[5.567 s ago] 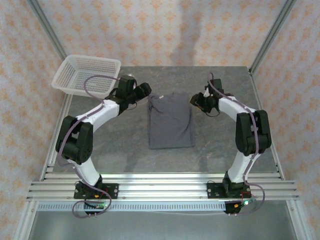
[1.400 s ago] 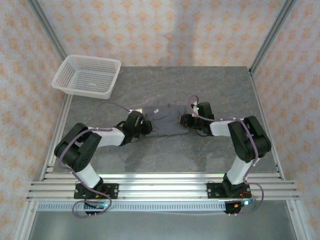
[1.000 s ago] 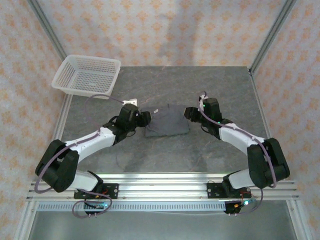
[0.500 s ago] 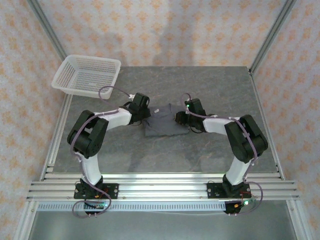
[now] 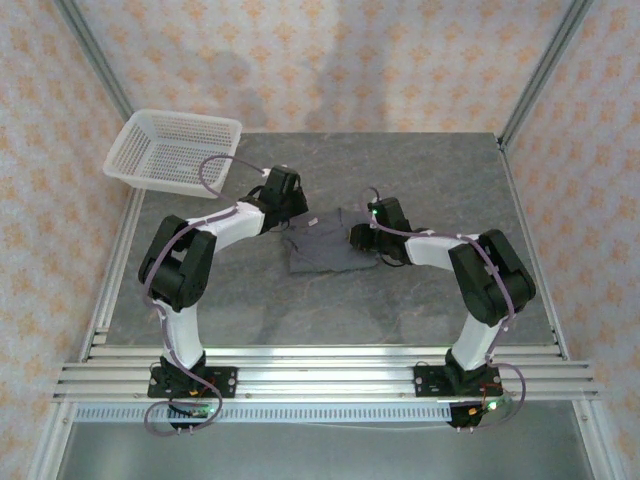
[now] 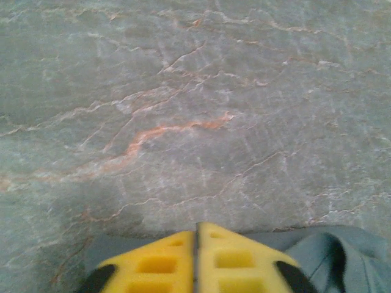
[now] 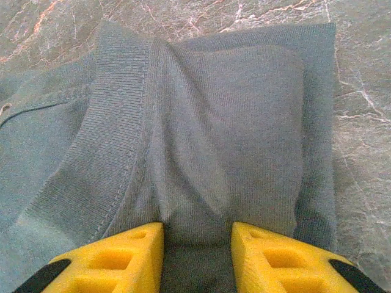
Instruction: Fold the inside-out t-shirt
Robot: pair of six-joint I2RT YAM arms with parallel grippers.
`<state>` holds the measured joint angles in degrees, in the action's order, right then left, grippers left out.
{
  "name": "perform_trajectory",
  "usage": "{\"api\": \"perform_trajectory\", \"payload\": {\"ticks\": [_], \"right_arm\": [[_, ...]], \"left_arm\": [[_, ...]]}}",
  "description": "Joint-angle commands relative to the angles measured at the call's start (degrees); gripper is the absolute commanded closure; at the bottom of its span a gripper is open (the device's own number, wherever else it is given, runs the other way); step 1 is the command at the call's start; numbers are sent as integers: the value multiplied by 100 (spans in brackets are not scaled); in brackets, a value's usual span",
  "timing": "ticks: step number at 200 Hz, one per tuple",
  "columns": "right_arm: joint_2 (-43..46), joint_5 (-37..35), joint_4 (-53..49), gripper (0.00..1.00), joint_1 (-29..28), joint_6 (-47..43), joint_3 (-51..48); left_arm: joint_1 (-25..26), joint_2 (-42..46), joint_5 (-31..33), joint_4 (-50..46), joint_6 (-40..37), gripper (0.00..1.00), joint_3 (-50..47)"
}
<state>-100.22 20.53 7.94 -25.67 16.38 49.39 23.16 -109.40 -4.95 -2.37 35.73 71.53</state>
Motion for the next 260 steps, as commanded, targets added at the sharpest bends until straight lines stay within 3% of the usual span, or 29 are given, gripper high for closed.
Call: {"api": "perform_trajectory", "payload": {"ticks": [1, 28, 73, 85, 96, 125, 190, 237, 260], "right_arm": [[148, -105, -564, 65, -65, -95, -148], [197, -114, -639, 64, -70, -116, -84], [150, -64, -680, 64, -70, -61, 38], [165, -73, -676, 64, -70, -58, 32], [170, -102, -703, 64, -70, -58, 27], [201, -137, -766, 64, -70, -74, 30], [291, -192, -848, 64, -70, -78, 56], [185, -217, -858, 64, -70, -98, 84], [50, -252, -905, 64, -70, -44, 126]], "left_arm": [[-215, 463, 250, -564, 227, 70, -336], [-626, 576, -626, -13, 662, 64, -1026], [-650, -120, -1569, 327, 802, 59, -796], [-652, -267, -1593, 430, 851, 60, -734], [-654, -343, -1656, 509, 875, 67, -675], [-654, -269, -1579, 291, 808, 100, -496], [-602, 490, -1328, 236, 498, 100, -353], [-602, -260, -1126, 493, 435, 100, 72], [-628, -698, -1037, 620, 414, 95, 326]]}}
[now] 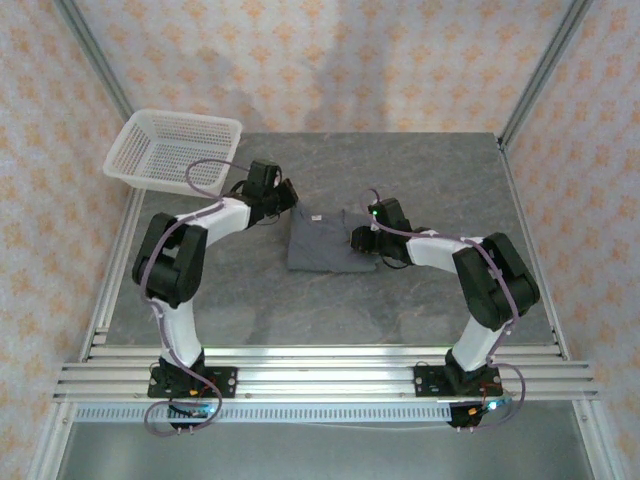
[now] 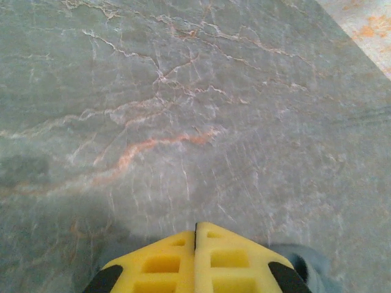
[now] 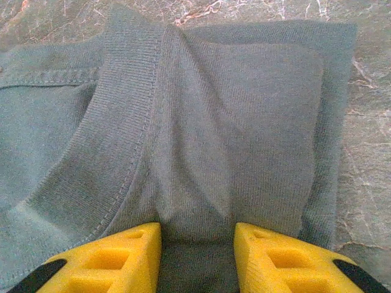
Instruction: Fold the inside-out t-shirt
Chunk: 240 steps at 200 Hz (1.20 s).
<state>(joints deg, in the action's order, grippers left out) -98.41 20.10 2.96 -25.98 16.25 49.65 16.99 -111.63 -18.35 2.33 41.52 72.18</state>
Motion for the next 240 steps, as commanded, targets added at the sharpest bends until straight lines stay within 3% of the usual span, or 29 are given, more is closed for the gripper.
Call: {"api": "perform_trajectory", "payload": {"ticks": [1, 23, 49, 64, 100, 126, 138, 163, 197, 240], "right_arm": [[-133, -199, -409, 64, -39, -33, 99], [-62, -151, -506, 64, -39, 25, 116], [564, -260, -721, 59, -39, 93, 146], [965, -347, -906, 56, -32, 95, 217], [1909, -929, -973, 53, 4, 654, 39], [2464, -813, -742, 49, 48, 1302, -379], [2802, -1075, -707, 48, 71, 1703, -682], [3736, -1448, -319, 42, 293, 2516, -1553], [4595, -1491, -731, 36, 475, 2569, -1940], [5100, -1529, -877, 34, 508, 2957, -2389]], "left_arm": [[-16, -492, 304, 148, -172, 94, 278], [-65, -616, 474, -141, -239, 87, 488], [-167, -85, 355, -196, -307, 63, 347], [-160, 517, 379, -458, -389, 56, 231], [-155, 1685, 51, -659, -27, 57, -779], [-103, 2046, -419, -584, 278, 57, -1590], [-3, 2067, -669, -387, 322, 58, -1872], [317, 1898, -666, -183, 353, 58, -2193], [603, 1423, -638, 541, 653, 57, -2372], [1420, 405, -729, 1055, 882, 58, -1352]]}}
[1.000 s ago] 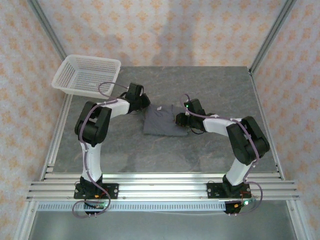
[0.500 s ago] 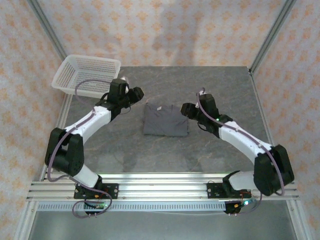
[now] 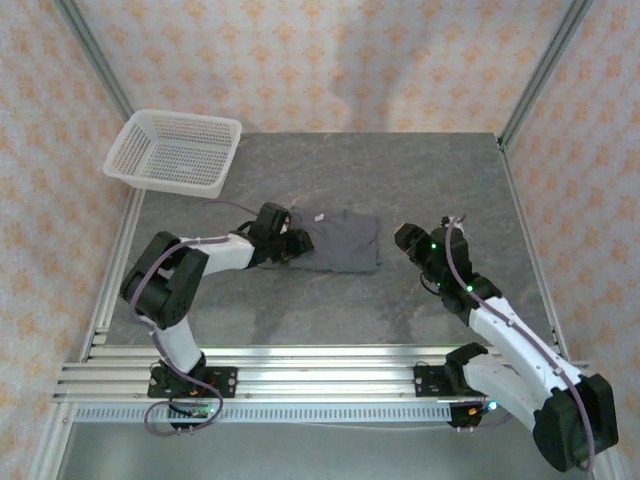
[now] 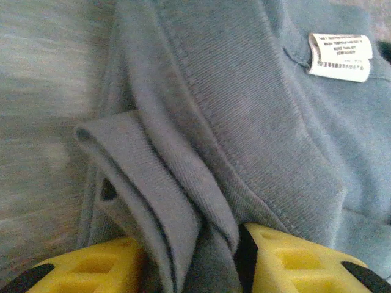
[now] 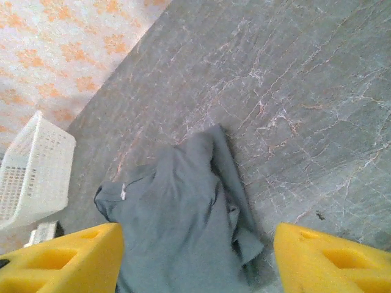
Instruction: Fold the inside-out t-shirt
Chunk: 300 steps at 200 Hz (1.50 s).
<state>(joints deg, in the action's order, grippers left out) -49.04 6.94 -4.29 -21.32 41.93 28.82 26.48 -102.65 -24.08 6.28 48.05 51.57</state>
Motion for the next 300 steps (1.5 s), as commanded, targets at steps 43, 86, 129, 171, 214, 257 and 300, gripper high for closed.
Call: {"api": "perform_trajectory", "payload": {"ticks": [43, 86, 129, 171, 214, 257, 300], "right_arm": [[140, -491, -639, 34, 82, 746, -195], [-11, -202, -1486, 31, 610, 1252, 267], [-673, 1037, -1002, 31, 1420, 1594, 223], [-1689, 1738, 485, 36, 1708, 1594, 166], [-3125, 2015, 1646, 53, 1727, 1838, 489], [-4055, 1469, 1995, 68, 1846, 2049, 905], [-5133, 1496, 2139, 73, 2347, 1850, 1746]], "left_arm": [[1184, -1960, 63, 528, 279, 58, 2681], [1734, -2786, 109, 326, 224, 52, 4224], [1631, -1281, 884, -132, -698, 20, 3559], [1472, 775, 931, -403, -1910, 18, 2197], [1588, 2064, 840, -682, -2549, 20, 1011], [1588, 2409, 1089, -391, -2177, 21, 229], [1597, 2350, 1123, -447, -2136, 21, 126]]}}
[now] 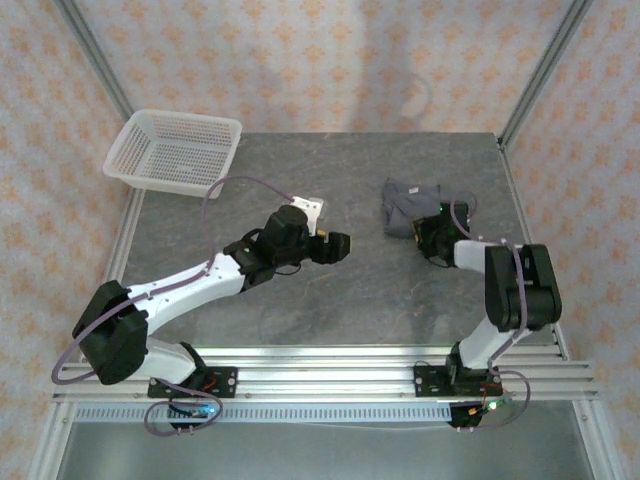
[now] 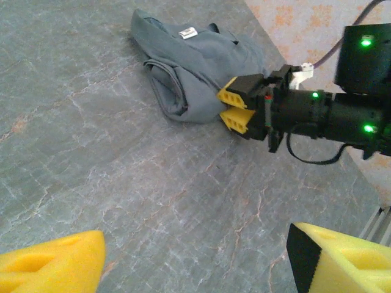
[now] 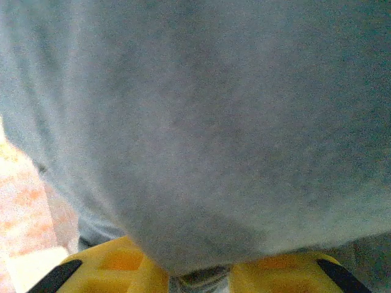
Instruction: Fold the inside-out t-shirt
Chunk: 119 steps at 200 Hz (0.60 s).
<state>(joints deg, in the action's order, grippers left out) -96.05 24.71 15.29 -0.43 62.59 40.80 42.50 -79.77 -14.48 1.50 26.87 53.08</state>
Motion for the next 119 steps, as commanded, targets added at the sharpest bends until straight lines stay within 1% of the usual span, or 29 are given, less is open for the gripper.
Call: {"api": "perform_trajectory", "payload": {"ticks": [1, 14, 39, 53, 70, 119], "right_arm": [[-454, -290, 148, 73, 269, -244, 586], [-751, -383, -218, 75, 437, -500, 998], [-1519, -98, -240, 81, 688, -594, 1744], [-1938, -84, -251, 81, 691, -564, 2215], [-2346, -293, -420, 81, 748, -598, 2768], [-3407, -628, -1468, 80, 1088, -1062, 4677]], "left_arm": [[-5, 64, 168, 29, -26, 21, -30], [-5, 130, 206, -14, -58, 21, -68], [-13, 253, 371, -75, -85, 22, -189], [-14, 275, 433, -101, -95, 22, -234], [-13, 345, 452, -156, -78, 21, -259], [-18, 1042, 885, -492, -51, 14, -624]]}}
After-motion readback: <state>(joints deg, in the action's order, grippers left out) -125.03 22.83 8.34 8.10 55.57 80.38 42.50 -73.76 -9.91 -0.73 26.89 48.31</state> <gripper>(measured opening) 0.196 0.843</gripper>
